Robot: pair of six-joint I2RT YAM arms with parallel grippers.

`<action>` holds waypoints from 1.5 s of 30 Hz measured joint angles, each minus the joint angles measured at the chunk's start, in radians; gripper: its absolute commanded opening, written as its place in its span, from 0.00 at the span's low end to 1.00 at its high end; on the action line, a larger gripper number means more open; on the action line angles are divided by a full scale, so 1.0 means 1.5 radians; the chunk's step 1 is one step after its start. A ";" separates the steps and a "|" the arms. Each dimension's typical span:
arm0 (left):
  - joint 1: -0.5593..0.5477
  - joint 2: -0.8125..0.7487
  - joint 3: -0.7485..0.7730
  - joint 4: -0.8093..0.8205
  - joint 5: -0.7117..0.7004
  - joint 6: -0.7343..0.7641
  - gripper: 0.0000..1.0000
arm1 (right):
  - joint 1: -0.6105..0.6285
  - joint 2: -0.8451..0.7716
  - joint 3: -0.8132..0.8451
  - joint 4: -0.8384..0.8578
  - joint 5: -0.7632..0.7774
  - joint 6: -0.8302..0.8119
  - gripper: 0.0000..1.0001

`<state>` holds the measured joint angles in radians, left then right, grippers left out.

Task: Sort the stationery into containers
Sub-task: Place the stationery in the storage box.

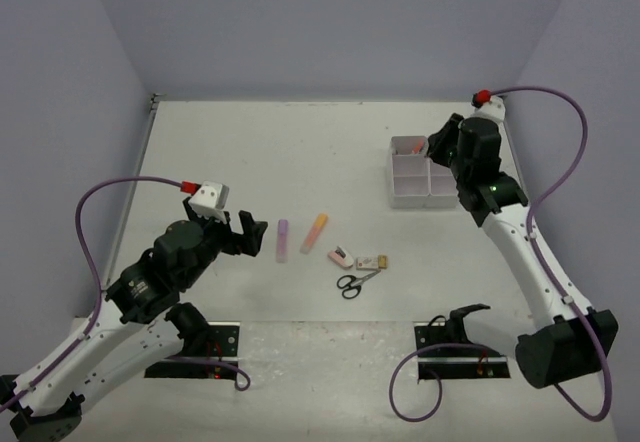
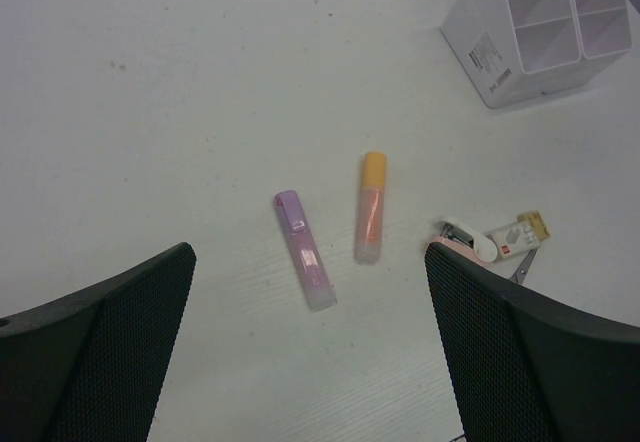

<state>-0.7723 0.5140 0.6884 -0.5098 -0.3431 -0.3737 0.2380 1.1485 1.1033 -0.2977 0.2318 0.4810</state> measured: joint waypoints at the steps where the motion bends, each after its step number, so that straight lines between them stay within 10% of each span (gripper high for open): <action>1: 0.000 0.000 0.000 0.000 0.000 0.000 1.00 | 0.000 0.011 -0.005 0.018 0.002 0.012 0.00; 32: 0.000 -0.009 -0.010 0.011 0.023 0.003 1.00 | -0.004 0.229 -0.113 0.124 0.067 0.580 0.00; 35: 0.000 -0.010 -0.010 0.015 0.025 0.003 1.00 | -0.007 0.242 -0.112 0.124 0.067 0.592 0.25; 45: 0.000 -0.014 -0.010 0.016 0.030 0.012 1.00 | -0.008 0.243 -0.112 0.124 0.067 0.594 0.51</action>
<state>-0.7727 0.4934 0.6727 -0.4866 -0.2989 -0.3561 0.2256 1.5134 0.9356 -0.1123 0.3317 1.3723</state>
